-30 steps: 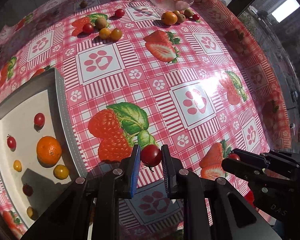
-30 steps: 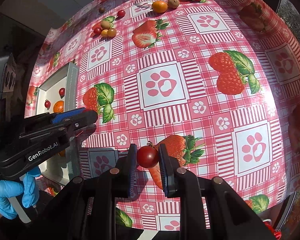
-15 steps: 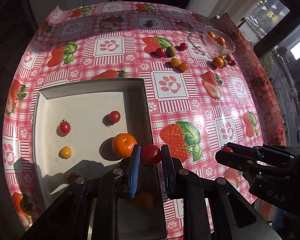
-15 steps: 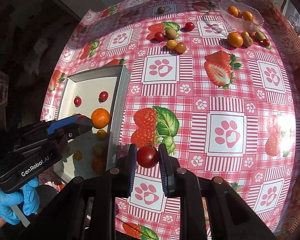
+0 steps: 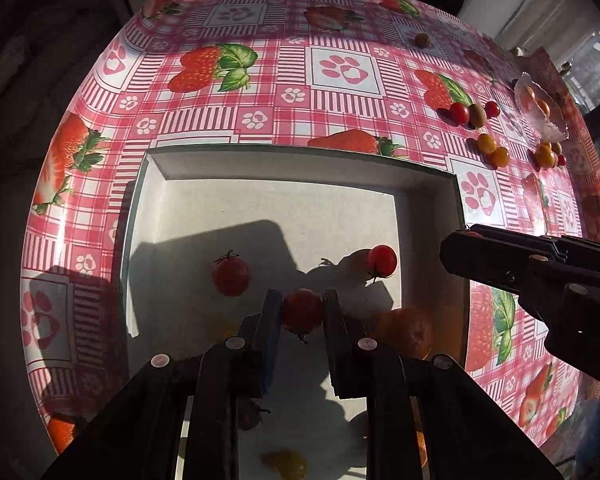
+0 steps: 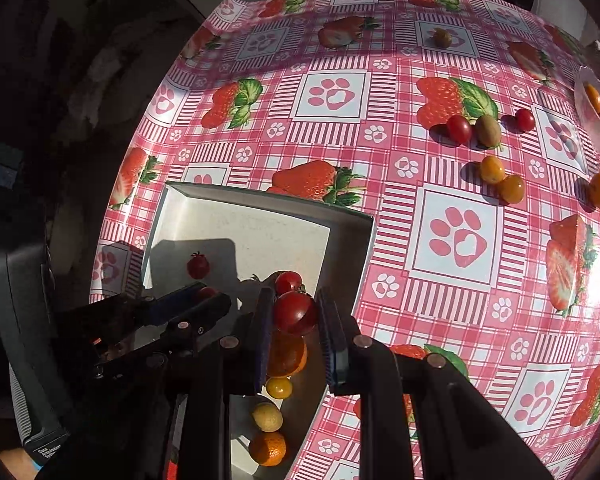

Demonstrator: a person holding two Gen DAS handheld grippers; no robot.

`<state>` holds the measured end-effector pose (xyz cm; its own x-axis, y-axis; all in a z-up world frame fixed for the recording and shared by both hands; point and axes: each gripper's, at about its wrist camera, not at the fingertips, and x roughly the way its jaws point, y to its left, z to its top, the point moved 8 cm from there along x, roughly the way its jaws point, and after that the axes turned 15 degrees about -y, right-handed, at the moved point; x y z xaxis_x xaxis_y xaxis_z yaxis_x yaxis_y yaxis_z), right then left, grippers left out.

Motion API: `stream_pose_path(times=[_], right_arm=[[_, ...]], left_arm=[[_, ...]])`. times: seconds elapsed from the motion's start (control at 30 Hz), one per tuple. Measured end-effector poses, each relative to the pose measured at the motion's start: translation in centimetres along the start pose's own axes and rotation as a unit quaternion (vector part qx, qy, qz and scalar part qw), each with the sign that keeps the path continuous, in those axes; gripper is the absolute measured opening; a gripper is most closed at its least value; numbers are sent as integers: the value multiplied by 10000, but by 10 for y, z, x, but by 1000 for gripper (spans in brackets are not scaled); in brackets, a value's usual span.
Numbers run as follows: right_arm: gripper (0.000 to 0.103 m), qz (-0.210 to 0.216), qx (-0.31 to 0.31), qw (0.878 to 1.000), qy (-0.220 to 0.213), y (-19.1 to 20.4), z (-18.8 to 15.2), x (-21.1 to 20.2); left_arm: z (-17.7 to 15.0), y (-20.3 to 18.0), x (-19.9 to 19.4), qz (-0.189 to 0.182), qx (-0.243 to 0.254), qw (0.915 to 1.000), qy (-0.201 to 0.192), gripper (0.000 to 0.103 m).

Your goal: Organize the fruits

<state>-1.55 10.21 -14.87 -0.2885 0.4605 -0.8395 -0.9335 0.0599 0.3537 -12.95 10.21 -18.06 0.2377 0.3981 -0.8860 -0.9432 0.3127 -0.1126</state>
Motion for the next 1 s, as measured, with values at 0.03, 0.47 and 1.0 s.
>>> stream_pose_path(times=[0.03, 0.47, 1.0], right_arm=[[24, -26, -17, 10000, 36, 1, 2, 8], [29, -456, -304, 9977, 408, -3, 5, 63], [84, -395, -129, 9987, 305, 10, 7, 8]], left_arm=[[-1, 1, 4, 30, 5, 10000, 24, 22], [-9, -6, 17, 215, 294, 9993, 107, 25], [-15, -6, -13, 565, 169, 9982, 146, 99]])
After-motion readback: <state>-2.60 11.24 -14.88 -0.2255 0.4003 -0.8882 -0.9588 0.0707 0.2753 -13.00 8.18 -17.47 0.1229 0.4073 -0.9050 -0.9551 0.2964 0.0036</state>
